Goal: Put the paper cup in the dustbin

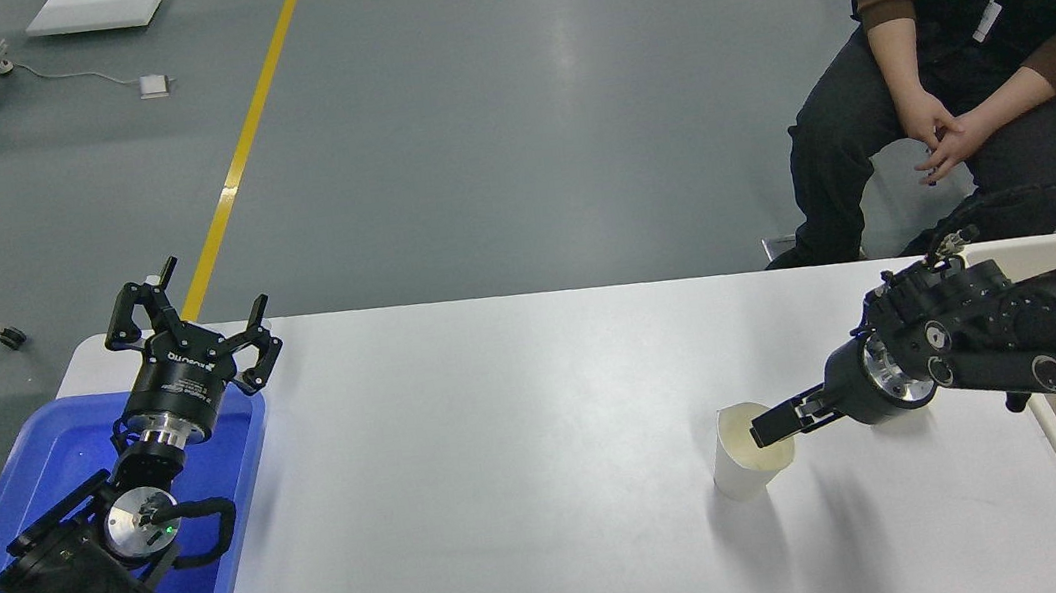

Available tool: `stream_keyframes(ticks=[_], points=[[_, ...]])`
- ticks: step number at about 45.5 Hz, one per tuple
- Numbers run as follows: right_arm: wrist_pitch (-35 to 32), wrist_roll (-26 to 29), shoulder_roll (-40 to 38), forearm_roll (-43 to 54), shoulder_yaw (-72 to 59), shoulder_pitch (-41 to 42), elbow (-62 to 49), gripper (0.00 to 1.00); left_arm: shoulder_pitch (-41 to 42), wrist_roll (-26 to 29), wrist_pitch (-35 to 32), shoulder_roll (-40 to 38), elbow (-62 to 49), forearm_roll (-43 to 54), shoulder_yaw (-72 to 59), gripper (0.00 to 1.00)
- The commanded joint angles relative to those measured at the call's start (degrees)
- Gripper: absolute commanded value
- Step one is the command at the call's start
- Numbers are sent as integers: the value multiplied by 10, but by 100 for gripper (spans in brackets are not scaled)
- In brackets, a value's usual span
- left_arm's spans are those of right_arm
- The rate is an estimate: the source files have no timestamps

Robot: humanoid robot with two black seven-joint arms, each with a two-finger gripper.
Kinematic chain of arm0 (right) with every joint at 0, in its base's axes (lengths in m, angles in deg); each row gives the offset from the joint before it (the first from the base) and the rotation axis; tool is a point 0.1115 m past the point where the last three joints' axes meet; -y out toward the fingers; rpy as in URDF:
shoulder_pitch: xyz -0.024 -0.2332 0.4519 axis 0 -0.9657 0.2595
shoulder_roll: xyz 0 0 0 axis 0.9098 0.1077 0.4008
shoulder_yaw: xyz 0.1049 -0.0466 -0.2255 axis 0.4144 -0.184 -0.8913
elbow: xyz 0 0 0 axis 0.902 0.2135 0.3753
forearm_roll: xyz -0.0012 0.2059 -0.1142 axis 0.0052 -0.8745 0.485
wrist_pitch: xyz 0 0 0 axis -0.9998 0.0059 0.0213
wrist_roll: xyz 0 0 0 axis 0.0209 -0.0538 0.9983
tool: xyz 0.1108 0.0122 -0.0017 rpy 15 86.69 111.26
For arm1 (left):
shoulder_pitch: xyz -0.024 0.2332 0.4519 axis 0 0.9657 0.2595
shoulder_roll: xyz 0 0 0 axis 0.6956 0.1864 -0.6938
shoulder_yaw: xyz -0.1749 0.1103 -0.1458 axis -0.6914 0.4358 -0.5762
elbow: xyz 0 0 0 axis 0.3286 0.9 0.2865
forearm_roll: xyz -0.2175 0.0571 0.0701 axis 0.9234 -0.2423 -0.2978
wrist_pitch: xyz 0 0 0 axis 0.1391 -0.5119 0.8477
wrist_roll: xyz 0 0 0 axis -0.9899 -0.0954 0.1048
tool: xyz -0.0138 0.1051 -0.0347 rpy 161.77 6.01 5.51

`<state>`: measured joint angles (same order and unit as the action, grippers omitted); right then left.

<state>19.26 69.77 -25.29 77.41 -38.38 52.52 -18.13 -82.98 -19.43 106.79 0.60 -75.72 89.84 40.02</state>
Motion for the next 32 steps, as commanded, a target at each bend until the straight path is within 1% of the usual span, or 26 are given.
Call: stream_keyframes(ticks=[1,10,13,16,20,21,22,24,26,27,28,32], points=[[6,-2,2,-3,11,-17,-9,99,0,0,-1,0,0,0,0,100],[9,-5,2,-7,17,-24,-11,99,0,0,0,0,0,0,0,100],[12,-7,2,-7,17,-26,-11,96,1,0,0,0,0,0,0,100],[12,-7,2,-6,17,-27,-11,90,0,0,-1,0,0,0,0,100],[12,-8,2,-3,16,-27,-11,76,0,0,0,0,0,0,0,100],[12,-7,2,-2,16,-28,-11,69,1,0,-1,0,0,0,0,100],[12,-8,2,0,16,-28,-11,59,0,0,0,0,0,0,0,100],[10,-8,2,4,16,-28,-11,32,0,0,0,0,0,0,0,100],[7,-8,2,4,16,-27,-11,11,1,0,-1,0,0,0,0,100],[6,-8,2,4,16,-27,-11,1,1,0,0,0,0,0,0,100],[5,-9,2,5,16,-27,-11,0,0,0,0,0,0,0,0,100],[6,-9,1,4,16,-27,-11,0,0,0,0,0,0,0,0,100]])
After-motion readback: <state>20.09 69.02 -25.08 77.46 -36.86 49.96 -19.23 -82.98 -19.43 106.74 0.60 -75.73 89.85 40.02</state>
